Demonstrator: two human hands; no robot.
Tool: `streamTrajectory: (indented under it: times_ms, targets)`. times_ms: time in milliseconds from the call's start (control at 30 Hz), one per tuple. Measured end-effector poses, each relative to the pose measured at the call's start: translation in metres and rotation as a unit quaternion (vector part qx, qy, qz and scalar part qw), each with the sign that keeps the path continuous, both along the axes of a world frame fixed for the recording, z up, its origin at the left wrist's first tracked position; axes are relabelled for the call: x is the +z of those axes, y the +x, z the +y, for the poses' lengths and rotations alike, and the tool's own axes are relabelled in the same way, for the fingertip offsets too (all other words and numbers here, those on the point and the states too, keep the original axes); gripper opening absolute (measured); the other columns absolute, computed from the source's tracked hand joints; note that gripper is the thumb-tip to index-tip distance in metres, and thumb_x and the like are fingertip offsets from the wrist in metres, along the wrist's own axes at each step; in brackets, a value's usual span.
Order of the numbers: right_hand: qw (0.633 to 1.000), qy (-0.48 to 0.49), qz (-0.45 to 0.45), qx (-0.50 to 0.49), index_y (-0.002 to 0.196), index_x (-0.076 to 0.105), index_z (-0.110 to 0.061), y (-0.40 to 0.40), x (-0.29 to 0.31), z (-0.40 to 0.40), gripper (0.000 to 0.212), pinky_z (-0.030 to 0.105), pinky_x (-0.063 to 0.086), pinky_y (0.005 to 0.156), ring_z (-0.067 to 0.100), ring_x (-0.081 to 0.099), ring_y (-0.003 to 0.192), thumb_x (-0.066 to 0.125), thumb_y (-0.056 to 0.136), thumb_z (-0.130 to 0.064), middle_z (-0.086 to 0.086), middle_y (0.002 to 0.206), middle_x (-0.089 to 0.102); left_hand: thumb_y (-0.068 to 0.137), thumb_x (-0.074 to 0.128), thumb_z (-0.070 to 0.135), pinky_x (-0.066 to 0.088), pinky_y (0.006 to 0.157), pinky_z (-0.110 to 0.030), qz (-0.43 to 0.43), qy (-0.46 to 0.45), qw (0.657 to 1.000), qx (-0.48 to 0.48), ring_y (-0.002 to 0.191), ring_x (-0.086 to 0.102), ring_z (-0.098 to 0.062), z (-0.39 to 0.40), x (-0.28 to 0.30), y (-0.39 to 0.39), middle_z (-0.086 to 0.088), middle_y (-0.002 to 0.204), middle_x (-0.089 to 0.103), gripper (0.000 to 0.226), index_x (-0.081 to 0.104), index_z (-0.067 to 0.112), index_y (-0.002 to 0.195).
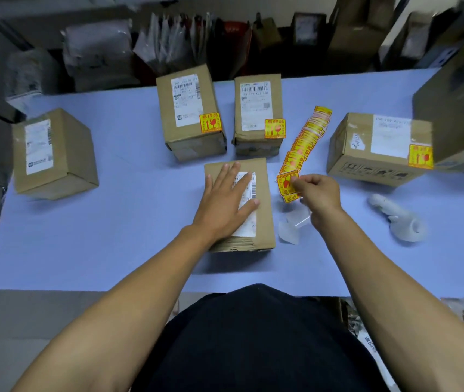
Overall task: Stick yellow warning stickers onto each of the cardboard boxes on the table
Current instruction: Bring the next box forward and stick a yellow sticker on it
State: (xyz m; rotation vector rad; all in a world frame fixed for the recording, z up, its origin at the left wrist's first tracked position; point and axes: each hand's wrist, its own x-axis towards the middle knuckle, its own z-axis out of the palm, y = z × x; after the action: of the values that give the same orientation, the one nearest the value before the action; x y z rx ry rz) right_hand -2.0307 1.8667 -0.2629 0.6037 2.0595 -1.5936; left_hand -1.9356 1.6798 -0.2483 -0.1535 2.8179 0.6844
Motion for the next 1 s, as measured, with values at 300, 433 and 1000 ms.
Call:
streamTrajectory:
  times_ms: [300,433,1000]
  targets:
    - [0.986,-0.116,0.012,0.122,0.079,0.071,-0.014,0.023,0.069,-0.025,0.014,0.023,0.051,0.064,0.009,0.065,0.067,0.069,0.092,-0.019,0.001,0.073,0.07,0.09,0.072,0.018,0.057,0.08,-0.035,-0.025,0.51,0.798,0.322,0.082,0.071,-0.015,0.022,0.047,-0.029,-0.002,0.089,0.076,0.007,0.072,0.016,0.096]
    - [0.983,-0.134,0.03,0.124,0.083,0.071,-0.011,0.03,0.085,-0.03,0.013,0.023,0.057,0.063,0.009,0.065,0.068,0.067,0.094,-0.017,0.0,0.072,0.07,0.091,0.07,0.012,0.055,0.066,-0.025,-0.011,0.555,0.767,0.322,0.072,0.069,-0.013,0.02,0.056,-0.021,-0.003,0.081,0.075,0.002,0.07,0.013,0.091]
    - [0.952,-0.238,0.073,0.179,0.082,0.073,-0.012,0.041,0.131,-0.036,0.015,0.026,0.058,0.065,0.014,0.066,0.067,0.064,0.094,-0.01,0.003,0.074,0.071,0.087,0.071,0.002,0.054,0.058,-0.022,0.04,0.65,0.694,0.306,0.065,0.067,-0.012,-0.001,0.105,-0.004,-0.001,0.075,0.071,0.02,0.061,0.011,0.102]
